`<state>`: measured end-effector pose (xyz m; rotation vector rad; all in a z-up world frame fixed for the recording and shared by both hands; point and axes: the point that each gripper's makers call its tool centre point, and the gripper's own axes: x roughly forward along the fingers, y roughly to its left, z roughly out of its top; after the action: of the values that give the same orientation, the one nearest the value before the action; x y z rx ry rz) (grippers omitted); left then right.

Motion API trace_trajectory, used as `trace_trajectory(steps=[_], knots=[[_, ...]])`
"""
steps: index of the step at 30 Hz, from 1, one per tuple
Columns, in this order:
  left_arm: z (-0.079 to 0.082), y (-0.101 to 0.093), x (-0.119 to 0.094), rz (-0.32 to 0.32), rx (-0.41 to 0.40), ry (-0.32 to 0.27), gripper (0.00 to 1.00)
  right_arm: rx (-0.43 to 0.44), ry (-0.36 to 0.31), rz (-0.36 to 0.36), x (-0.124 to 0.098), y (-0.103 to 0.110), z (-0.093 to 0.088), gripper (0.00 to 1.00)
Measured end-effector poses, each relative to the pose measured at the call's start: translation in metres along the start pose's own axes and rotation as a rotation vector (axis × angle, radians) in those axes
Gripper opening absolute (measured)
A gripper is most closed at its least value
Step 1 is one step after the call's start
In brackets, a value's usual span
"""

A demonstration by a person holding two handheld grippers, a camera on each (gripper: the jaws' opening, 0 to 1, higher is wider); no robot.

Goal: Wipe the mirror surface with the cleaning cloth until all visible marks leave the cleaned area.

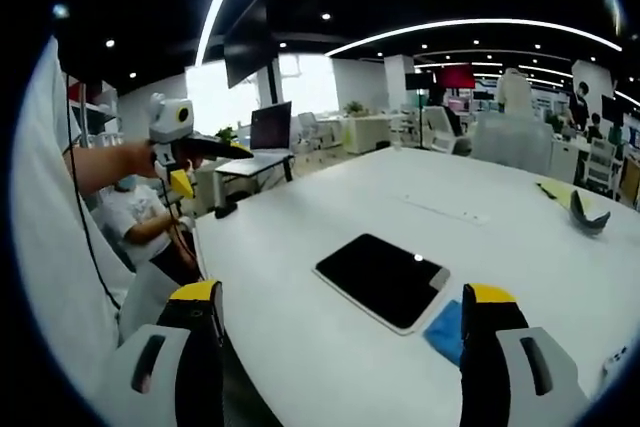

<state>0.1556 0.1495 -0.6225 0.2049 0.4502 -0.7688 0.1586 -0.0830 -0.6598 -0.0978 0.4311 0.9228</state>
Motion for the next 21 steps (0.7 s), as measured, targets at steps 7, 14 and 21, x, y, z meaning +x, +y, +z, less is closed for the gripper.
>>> trace_trajectory(steps=[7, 14, 21], knots=[[0.0, -0.002, 0.0, -0.006, -0.002, -0.002, 0.99, 0.004, -0.001, 0.006, 0.0, 0.002, 0.0, 0.99], [0.01, 0.001, 0.0, 0.002, -0.012, -0.031, 0.99, -0.009, -0.006, 0.026, 0.0, 0.006, 0.002, 1.0], [0.008, -0.004, 0.002, -0.009, 0.004, -0.011, 0.99, -0.003, -0.008, 0.032, 0.0, 0.006, 0.002, 0.99]])
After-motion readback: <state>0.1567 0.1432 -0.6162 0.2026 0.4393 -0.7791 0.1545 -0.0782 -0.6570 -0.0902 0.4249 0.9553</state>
